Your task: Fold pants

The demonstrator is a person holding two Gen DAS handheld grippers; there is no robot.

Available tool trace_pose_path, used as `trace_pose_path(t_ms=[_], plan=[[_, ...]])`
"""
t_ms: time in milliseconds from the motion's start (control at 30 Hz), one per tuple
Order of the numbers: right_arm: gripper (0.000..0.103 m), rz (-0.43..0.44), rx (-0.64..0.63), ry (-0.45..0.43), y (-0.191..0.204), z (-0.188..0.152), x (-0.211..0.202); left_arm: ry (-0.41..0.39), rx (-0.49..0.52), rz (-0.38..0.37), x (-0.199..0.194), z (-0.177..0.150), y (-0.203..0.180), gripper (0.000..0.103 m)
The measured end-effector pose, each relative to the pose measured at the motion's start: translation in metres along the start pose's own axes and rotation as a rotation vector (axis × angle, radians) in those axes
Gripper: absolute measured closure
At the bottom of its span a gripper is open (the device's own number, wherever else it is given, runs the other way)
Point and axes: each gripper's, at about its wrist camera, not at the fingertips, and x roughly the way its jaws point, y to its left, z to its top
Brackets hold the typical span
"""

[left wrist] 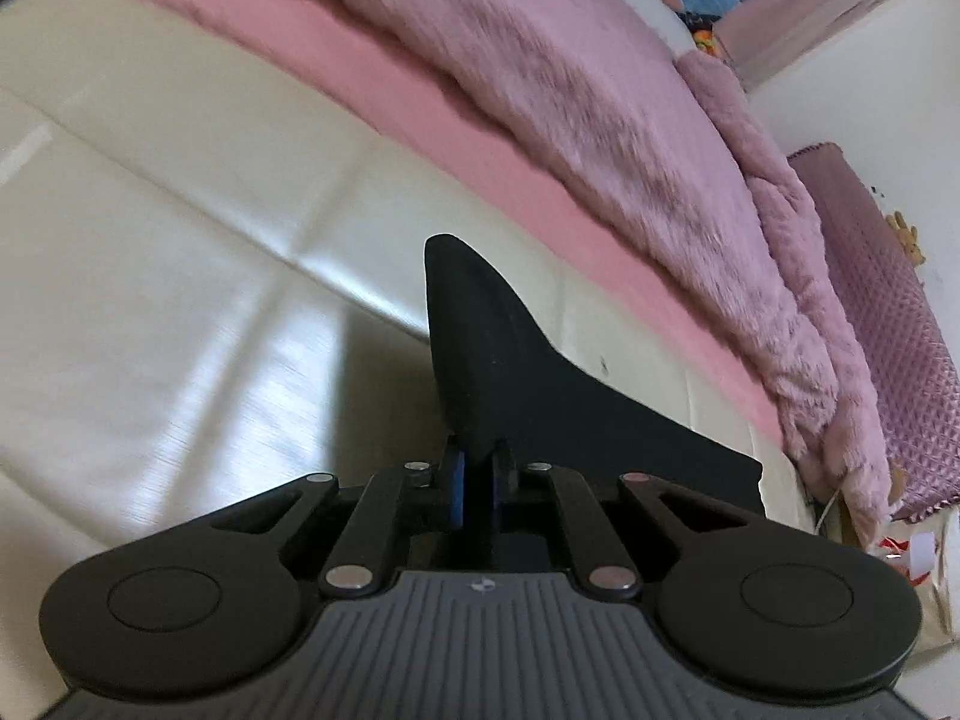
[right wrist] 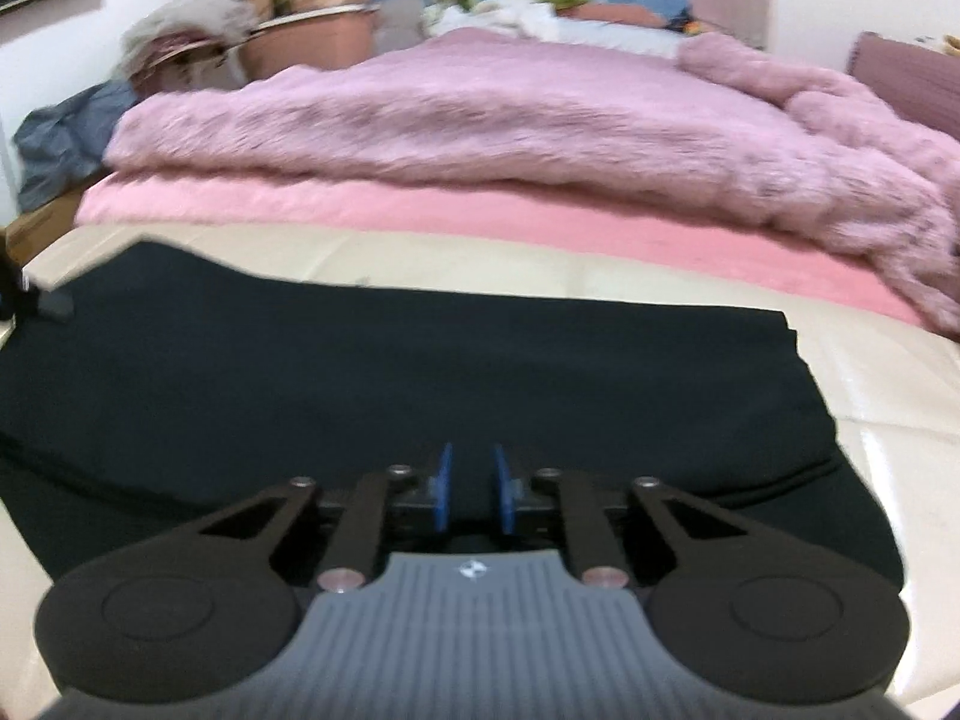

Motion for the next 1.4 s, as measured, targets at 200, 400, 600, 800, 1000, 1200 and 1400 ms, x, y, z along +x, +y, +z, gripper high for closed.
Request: trace_pose_path(t_ms=[200,400,600,800,1000,1200,1400], plan=[[0.096,0.062,-0.056,0.013,0.04,0.004,0.001,-0.042,-0.018,0.03,-0.043,0.032,0.001,0.096],[0.096,0.04,-0.086,0.007,0.033,0.008,-0.02,-0.03,0.004,0.0,-0.062,0.047,-0.049,0.096],[0.096,-0.007,-0.052,0.022,-0.012,0.014,-0.042,0.001,0.047,-0.055,-0.051,0.041,-0.122,0.096],[0.096,0.0,0.001,0.01,-0.041,0.016,-0.06,0.07,0.06,-0.083,-0.007,0.021,-0.179,0.096],[0.096,0.015,0.086,0.024,-0.06,0.012,-0.06,0.167,0.056,-0.088,0.051,-0.003,-0.212,0.096],[0.096,0.042,0.143,0.03,-0.072,0.003,-0.052,0.278,0.054,-0.05,0.115,-0.027,-0.221,0.096],[0.096,0.075,0.185,0.04,-0.076,-0.002,-0.041,0.354,0.01,-0.054,0.162,-0.04,-0.207,0.096]])
